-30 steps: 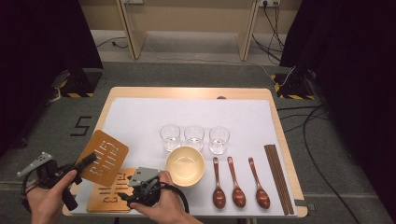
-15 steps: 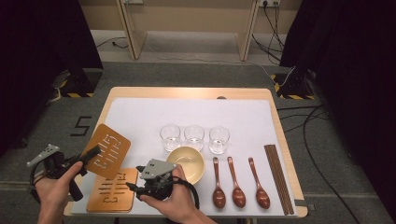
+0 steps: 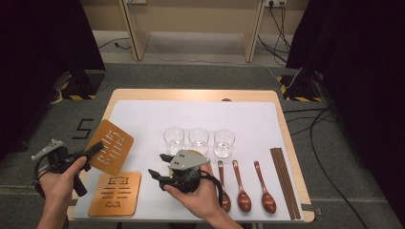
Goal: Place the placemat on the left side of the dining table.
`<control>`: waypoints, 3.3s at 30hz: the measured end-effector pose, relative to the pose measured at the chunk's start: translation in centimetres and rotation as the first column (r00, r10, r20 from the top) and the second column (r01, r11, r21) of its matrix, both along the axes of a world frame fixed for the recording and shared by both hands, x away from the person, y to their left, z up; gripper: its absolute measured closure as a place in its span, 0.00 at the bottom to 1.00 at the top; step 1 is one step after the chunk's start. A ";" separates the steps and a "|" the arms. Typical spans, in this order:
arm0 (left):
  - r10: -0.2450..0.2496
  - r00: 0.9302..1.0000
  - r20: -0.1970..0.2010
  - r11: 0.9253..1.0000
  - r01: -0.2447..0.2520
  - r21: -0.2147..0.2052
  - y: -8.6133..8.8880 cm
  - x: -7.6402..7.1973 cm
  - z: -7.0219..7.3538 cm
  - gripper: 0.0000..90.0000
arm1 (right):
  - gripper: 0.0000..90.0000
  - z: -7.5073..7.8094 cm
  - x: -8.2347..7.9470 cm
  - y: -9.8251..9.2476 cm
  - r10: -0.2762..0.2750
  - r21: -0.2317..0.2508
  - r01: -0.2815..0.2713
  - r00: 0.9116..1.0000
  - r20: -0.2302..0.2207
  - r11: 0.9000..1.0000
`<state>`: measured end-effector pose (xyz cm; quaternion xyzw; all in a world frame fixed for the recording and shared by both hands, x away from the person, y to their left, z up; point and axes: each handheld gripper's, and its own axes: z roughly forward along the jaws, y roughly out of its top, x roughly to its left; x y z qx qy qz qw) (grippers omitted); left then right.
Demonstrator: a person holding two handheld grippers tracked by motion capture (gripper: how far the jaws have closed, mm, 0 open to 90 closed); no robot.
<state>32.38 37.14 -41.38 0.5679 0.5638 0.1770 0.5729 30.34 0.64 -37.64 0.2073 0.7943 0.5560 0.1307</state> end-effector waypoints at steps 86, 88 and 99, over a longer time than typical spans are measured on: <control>0.086 0.993 -0.083 0.994 -0.080 0.077 -6.7 14.1 -1.9 0.95 | 0.51 -1.6 2.4 -17.7 -0.520 0.072 0.517 0.854 0.032 0.853; 0.088 0.992 -0.089 0.994 -0.082 0.070 -6.7 14.2 -2.0 0.95 | 0.51 -1.6 2.5 -17.7 -0.519 0.070 0.516 0.854 0.032 0.854; 0.099 0.989 -0.113 0.994 -0.094 0.051 -6.8 14.7 -2.7 0.95 | 0.52 -1.6 2.5 -17.7 -0.519 0.074 0.516 0.854 0.031 0.853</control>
